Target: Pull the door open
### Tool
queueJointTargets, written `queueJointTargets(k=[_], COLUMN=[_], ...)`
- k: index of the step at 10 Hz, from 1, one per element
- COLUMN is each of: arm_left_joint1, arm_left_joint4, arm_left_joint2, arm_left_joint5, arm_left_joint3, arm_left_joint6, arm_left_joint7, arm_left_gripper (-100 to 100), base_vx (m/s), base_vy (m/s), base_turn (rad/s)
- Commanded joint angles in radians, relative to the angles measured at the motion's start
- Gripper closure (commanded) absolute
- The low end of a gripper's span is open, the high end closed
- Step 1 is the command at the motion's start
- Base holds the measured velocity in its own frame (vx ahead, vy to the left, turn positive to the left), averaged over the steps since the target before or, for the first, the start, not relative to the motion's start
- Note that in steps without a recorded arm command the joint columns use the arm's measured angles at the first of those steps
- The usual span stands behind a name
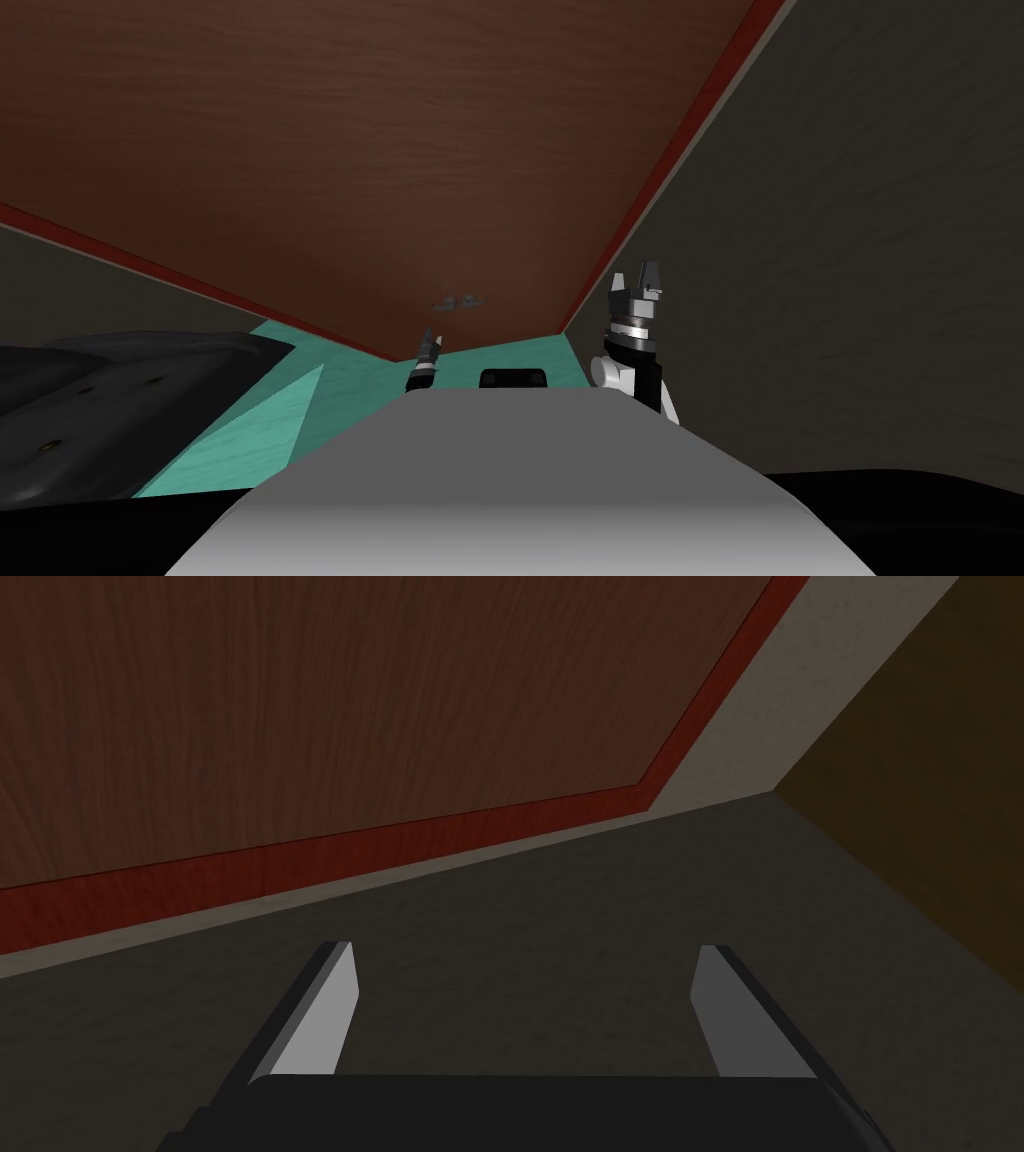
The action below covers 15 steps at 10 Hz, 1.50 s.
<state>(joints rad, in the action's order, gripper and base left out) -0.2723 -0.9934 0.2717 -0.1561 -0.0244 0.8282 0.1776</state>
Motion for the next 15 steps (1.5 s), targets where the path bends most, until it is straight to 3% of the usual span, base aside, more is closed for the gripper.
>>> queueJointTargets(k=[1,2,5,10,12,15], arm_left_joint1=[0.009,0.006,-0.008,-0.009,0.018,0.062], arm_left_joint4=[0.032,0.022,0.079,0.151,0.181,0.180], arm_left_joint2=[0.001,0.001,0.026,0.049,0.043,0.019], arm_left_joint5=[0.000,0.000,-0.033,-0.073,-0.086,-0.079], arm_left_joint3=[0.001,0.001,-0.065,-0.146,-0.171,-0.154], arm_left_joint6=[0.011,0.006,0.009,0.011,0.014,0.018], arm_left_joint7=[0.002,0.001,-0.004,-0.012,-0.018,-0.021], arm_left_gripper=[-100,-100,-100,-100,-100,-100], base_vx=[0.067,0.027,-0.017,0.007,0.074,0.156], base_vy=[0.013,0.005,0.015,0.036,0.098,0.083], base_turn=[-0.033,-0.005,-0.062,-0.085,-0.230,-0.173])
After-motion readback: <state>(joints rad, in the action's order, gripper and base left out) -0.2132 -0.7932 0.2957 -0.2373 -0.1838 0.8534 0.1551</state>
